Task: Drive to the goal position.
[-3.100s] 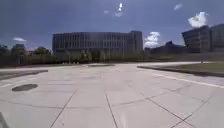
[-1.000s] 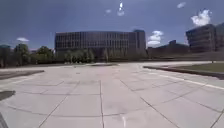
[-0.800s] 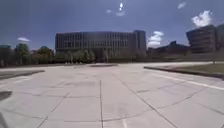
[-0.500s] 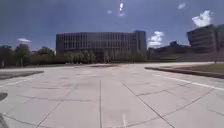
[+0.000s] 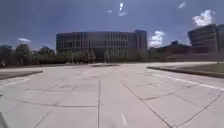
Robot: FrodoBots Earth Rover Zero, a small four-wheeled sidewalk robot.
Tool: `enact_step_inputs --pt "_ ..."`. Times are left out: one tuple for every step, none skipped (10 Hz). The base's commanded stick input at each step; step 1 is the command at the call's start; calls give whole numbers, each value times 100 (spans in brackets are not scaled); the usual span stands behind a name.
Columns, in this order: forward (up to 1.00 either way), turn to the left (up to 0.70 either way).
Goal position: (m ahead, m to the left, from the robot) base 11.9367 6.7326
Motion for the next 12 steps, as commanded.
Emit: enact_step_inputs --pt "50 0" --pt "50 -1" --pt "50 -41" --pt "50 -50" --pt "50 -50" --pt "50 -35" --pt "50 0" --pt "50 0" --pt "50 0" --pt "50 0" --pt "50 0" --pt "50 0"
